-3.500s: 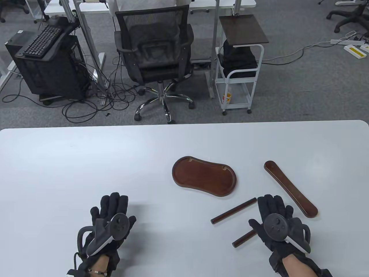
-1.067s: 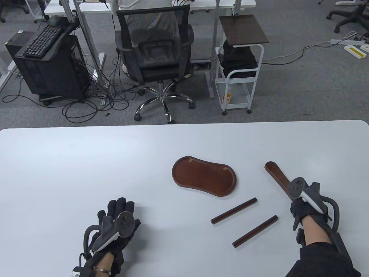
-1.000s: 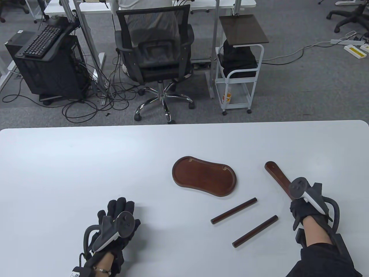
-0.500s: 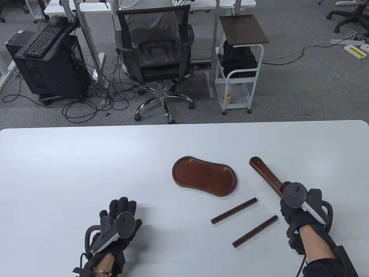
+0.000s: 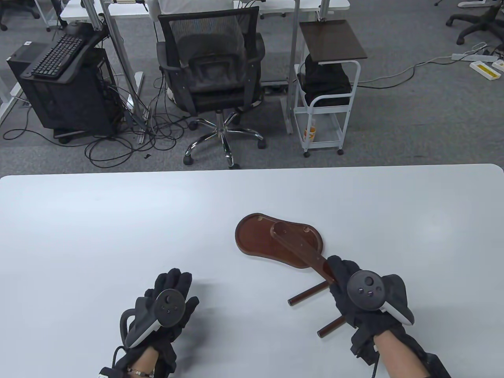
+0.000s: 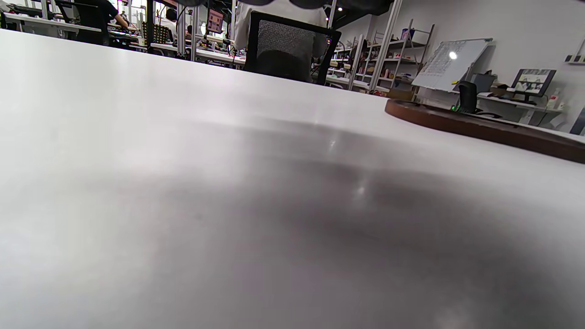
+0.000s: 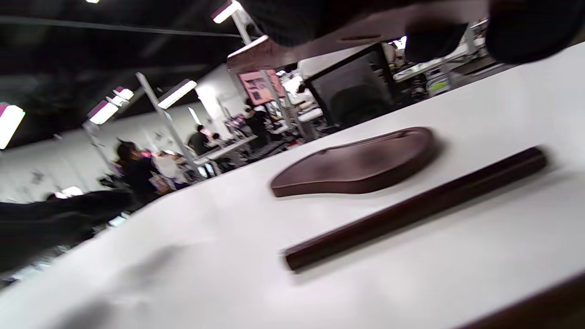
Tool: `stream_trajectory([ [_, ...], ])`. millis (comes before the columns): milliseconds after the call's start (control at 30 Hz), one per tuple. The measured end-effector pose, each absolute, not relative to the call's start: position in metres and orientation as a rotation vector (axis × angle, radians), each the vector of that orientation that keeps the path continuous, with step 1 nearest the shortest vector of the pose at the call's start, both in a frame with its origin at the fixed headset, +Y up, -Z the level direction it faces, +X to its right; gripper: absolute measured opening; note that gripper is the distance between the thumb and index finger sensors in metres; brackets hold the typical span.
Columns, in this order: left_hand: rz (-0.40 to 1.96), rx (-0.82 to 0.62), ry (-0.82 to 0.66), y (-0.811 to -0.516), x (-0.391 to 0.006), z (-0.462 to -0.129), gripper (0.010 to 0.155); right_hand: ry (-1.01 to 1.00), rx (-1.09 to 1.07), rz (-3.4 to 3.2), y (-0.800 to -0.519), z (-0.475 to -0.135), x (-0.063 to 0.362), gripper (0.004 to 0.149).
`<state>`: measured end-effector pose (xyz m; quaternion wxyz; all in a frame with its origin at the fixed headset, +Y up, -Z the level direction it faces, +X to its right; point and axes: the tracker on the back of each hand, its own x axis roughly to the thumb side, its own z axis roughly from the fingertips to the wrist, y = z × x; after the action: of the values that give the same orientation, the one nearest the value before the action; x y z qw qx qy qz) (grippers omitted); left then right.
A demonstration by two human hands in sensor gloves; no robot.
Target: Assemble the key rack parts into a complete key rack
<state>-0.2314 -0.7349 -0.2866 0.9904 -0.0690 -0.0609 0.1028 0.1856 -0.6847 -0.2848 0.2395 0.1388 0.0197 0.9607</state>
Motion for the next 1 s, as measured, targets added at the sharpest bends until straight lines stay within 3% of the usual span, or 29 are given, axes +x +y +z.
stream_trajectory([
  [300, 0.335, -0.147, -0.138, -0.73, -0.228, -0.284, 0.068, 0.057, 0.628, 2.382, -0.697, -0.271, 0.124, 0.059],
  [433, 0.543, -0.191, -0.149, -0.728, -0.221, -0.283, 0.07, 0.078, 0.673, 2.207, -0.705, -0.267, 0.109, 0.058],
  [700, 1.029, -0.39, -0.301, -0.728, -0.194, -0.275, 0.084, 0.195, 0.656, 1.828, -0.714, -0.261, 0.093, 0.055],
  [1000, 1.395, -0.593, -0.492, -0.734, -0.17, -0.274, 0.086, 0.294, 0.631, 1.631, -0.726, -0.261, 0.085, 0.054],
])
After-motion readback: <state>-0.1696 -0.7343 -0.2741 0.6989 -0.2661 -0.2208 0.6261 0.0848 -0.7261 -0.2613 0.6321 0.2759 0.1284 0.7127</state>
